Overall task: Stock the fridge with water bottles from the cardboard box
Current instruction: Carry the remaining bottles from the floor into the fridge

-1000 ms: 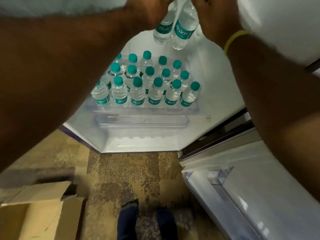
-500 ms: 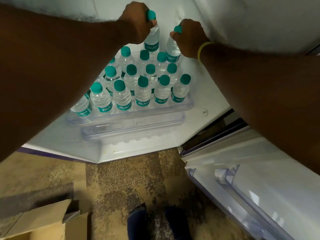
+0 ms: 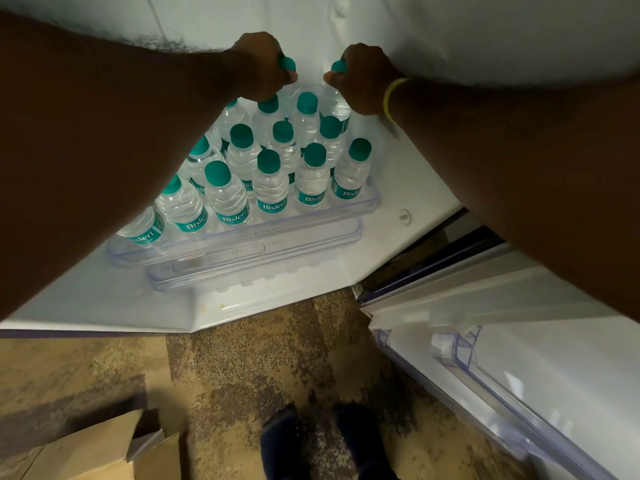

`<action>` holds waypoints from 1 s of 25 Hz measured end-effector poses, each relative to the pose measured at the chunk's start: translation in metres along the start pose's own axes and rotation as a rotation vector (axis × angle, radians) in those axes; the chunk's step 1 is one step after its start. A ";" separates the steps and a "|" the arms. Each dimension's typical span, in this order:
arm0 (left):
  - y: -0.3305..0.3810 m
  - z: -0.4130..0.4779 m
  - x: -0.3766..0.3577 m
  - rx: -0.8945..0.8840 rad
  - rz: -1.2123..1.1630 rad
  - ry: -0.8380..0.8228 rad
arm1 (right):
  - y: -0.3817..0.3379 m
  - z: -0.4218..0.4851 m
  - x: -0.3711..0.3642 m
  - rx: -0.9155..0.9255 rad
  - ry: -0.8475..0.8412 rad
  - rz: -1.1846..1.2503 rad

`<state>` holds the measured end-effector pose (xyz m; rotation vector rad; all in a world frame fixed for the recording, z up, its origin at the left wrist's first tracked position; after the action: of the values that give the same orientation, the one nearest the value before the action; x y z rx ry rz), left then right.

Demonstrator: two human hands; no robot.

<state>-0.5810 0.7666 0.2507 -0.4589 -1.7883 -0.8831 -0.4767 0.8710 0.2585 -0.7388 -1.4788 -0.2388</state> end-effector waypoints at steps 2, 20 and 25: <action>-0.004 0.001 -0.005 0.006 0.008 -0.020 | -0.001 0.000 -0.003 0.014 -0.016 -0.009; -0.009 0.006 -0.011 0.030 0.097 -0.064 | -0.007 0.018 -0.027 0.053 -0.165 -0.168; -0.008 -0.007 0.000 -0.005 -0.013 -0.013 | -0.003 0.009 -0.016 0.030 -0.097 -0.103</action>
<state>-0.5821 0.7558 0.2488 -0.4571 -1.8029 -0.8956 -0.4880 0.8695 0.2437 -0.6586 -1.6116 -0.2615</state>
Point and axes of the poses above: each hand's wrist, its own z-axis towards the middle knuckle, its own x-axis out of the back of the hand, y = z × x, the point moved 10 cm from there along z, towards the middle knuckle, and after that the axes turned 1 degree about y, right-handed, at the moved point
